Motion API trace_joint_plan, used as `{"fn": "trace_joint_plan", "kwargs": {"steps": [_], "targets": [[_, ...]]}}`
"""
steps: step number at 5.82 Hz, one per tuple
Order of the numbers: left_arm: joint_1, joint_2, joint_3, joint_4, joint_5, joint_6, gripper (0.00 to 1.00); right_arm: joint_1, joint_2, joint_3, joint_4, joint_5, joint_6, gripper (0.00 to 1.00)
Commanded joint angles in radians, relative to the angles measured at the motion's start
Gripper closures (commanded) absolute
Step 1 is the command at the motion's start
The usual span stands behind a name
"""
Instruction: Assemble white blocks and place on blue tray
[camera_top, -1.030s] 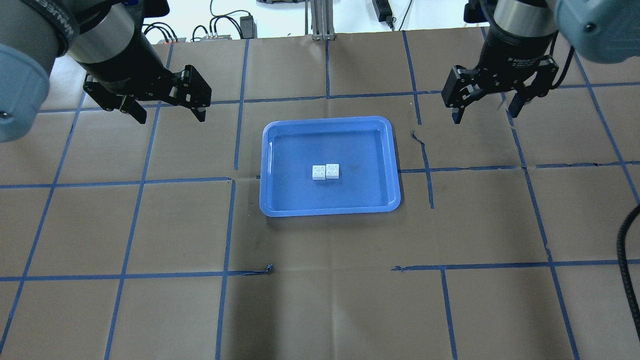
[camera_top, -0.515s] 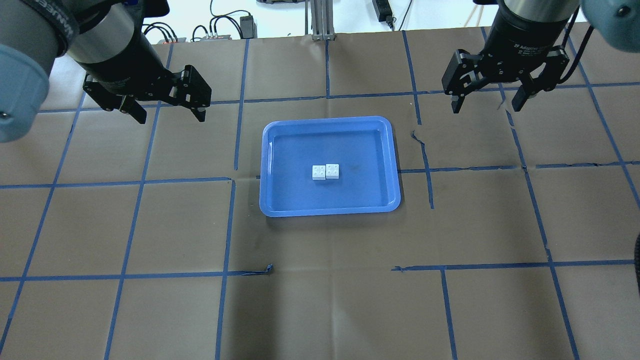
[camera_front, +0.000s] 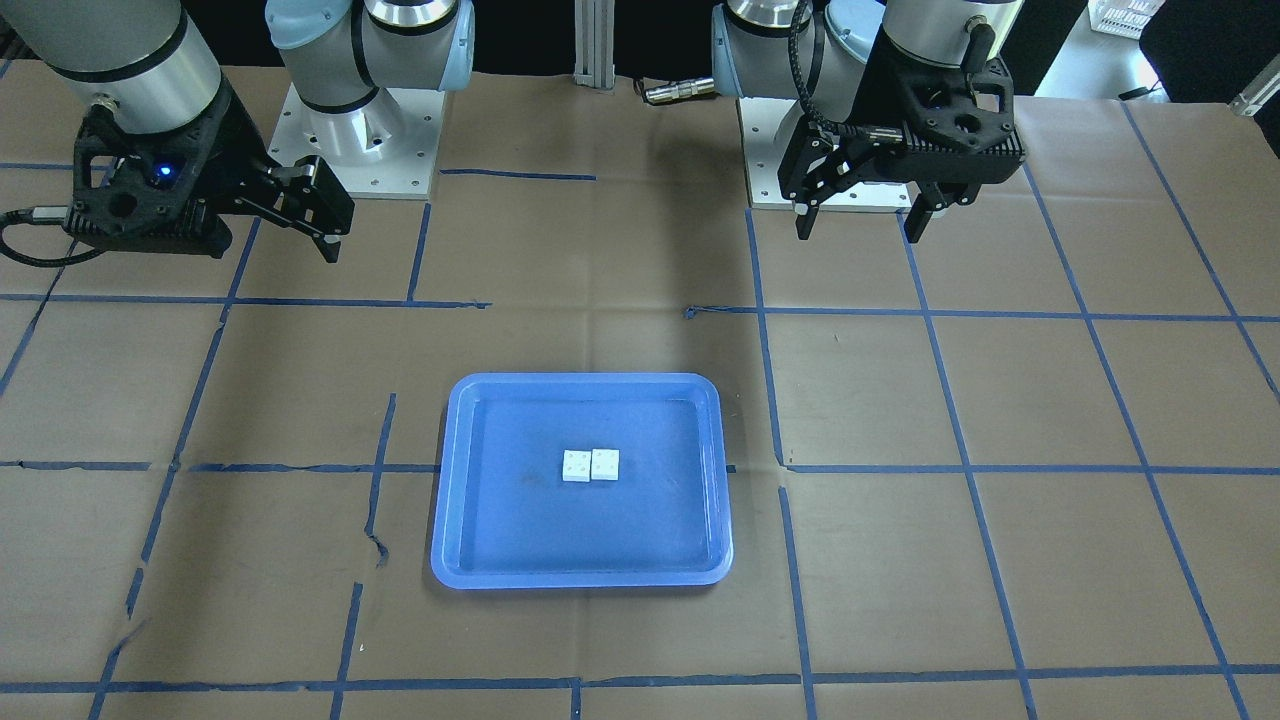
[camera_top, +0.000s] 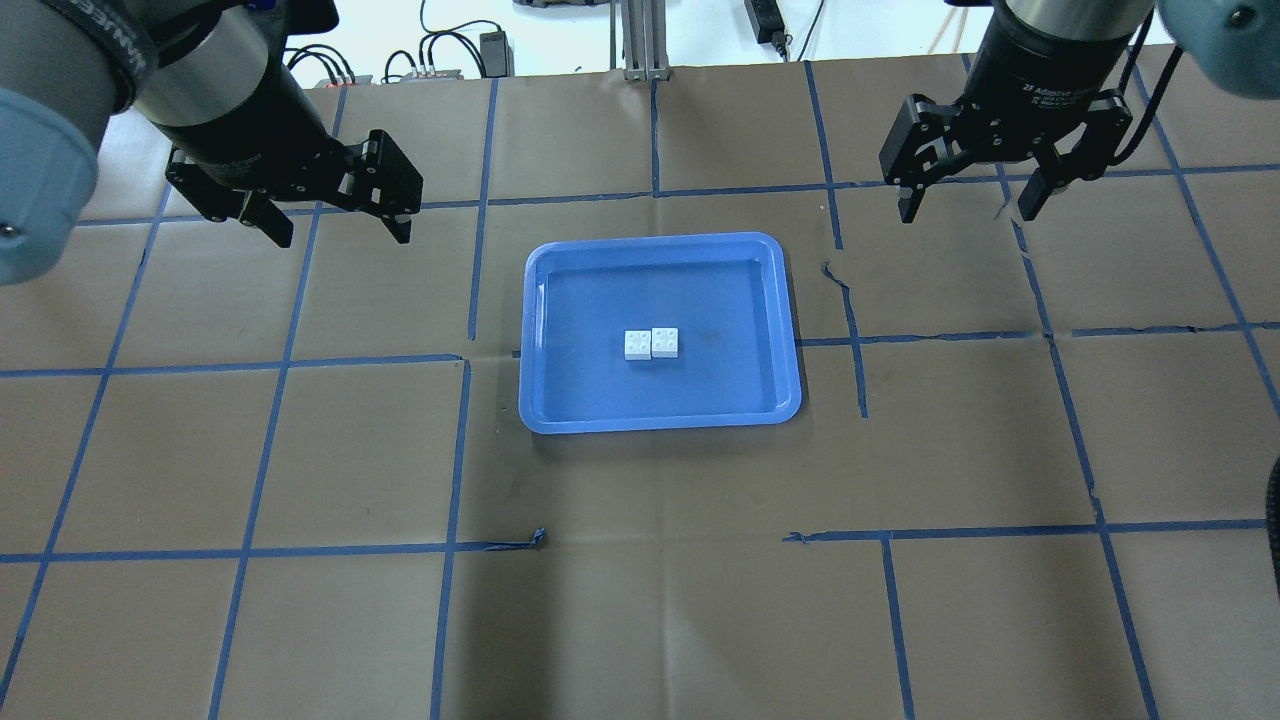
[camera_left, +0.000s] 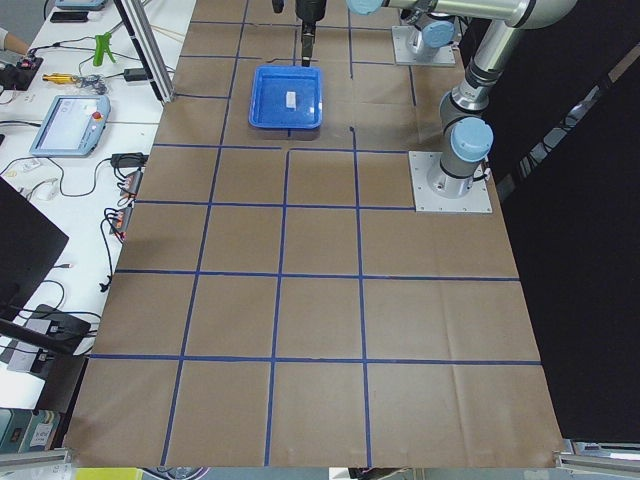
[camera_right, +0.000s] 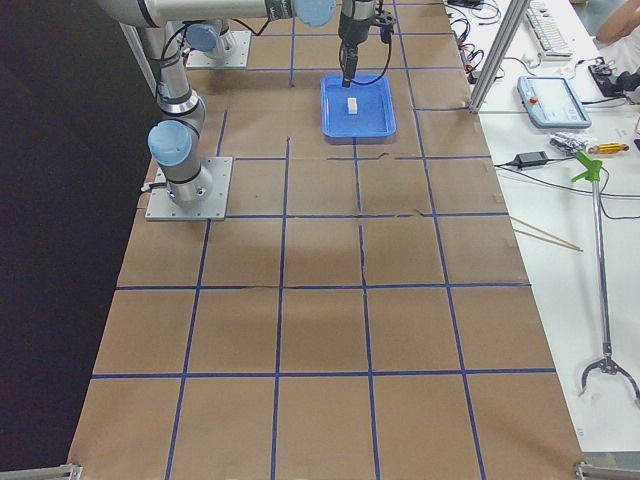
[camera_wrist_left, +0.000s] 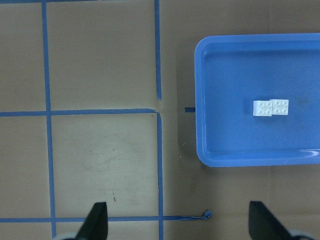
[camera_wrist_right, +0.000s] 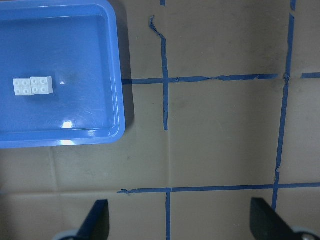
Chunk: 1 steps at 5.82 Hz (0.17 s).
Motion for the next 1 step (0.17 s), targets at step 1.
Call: {"fn": "trace_joint_plan", "kwargs": {"steps": [1], "targets": [[0.000,0.000,0.001,0.000,0.000,0.000,0.00,0.000,0.000,0.001,0.000,-0.003,-0.001,0.00]]}}
